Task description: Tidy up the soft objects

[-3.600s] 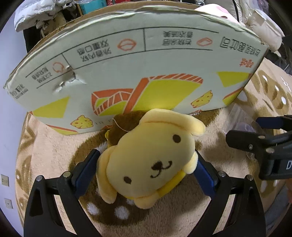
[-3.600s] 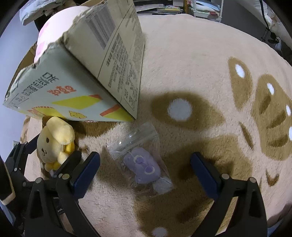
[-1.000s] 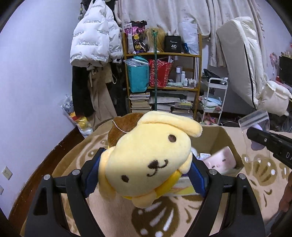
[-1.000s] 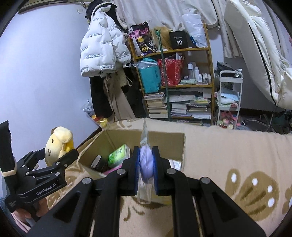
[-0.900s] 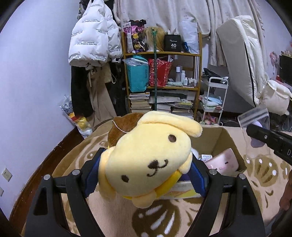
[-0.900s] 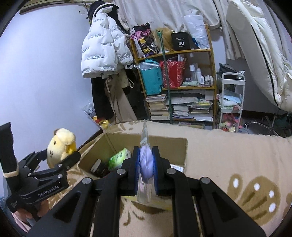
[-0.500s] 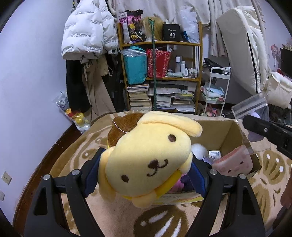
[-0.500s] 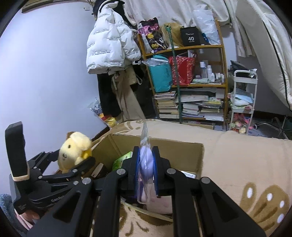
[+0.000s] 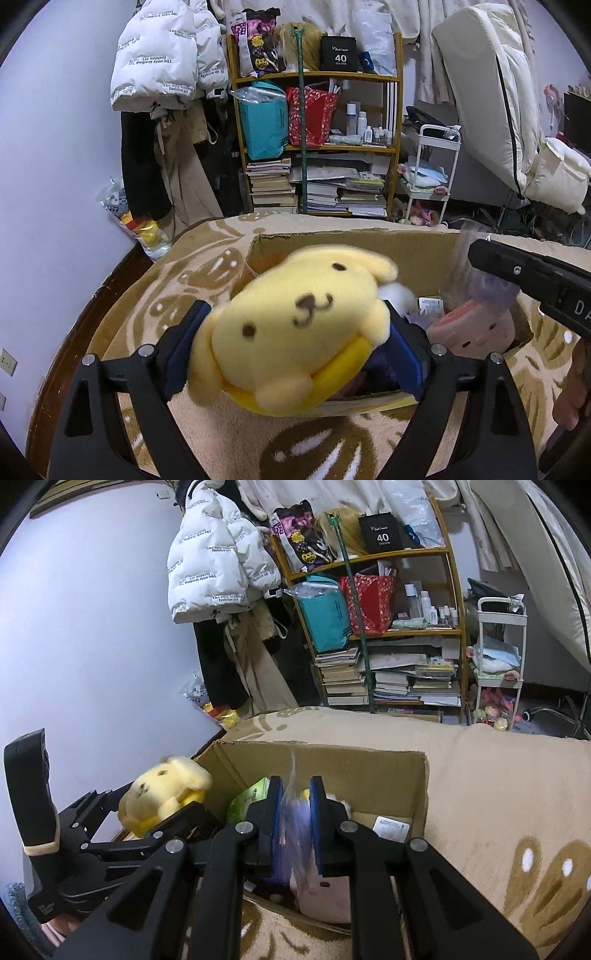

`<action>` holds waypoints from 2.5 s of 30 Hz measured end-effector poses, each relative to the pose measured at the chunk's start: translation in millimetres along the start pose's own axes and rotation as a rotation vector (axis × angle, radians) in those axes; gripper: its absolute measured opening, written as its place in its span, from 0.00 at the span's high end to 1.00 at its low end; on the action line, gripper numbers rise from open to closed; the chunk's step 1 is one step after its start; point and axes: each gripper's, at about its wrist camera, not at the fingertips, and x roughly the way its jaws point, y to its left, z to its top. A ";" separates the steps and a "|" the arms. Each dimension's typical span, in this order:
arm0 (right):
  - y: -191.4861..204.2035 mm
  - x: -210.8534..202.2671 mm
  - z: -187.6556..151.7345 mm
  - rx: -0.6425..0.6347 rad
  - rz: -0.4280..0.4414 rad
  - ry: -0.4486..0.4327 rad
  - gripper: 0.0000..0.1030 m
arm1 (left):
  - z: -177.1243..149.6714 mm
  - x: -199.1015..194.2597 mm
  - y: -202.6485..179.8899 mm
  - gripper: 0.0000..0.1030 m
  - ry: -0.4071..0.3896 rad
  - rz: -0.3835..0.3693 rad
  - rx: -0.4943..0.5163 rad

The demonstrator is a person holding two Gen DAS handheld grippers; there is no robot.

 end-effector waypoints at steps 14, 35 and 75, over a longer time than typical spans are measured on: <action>5.1 -25.3 -3.3 -0.064 -0.093 -0.048 0.35 | -5.3 -28.8 -0.4 0.06 -0.041 0.063 0.038; 21.7 -100.8 -15.0 -0.100 -0.252 -0.110 0.00 | -18.2 -126.5 25.4 0.01 -0.157 0.137 -0.013; 25.4 -165.0 -47.5 -0.107 -0.345 -0.195 0.00 | -55.4 -173.2 25.2 0.01 -0.202 0.143 -0.032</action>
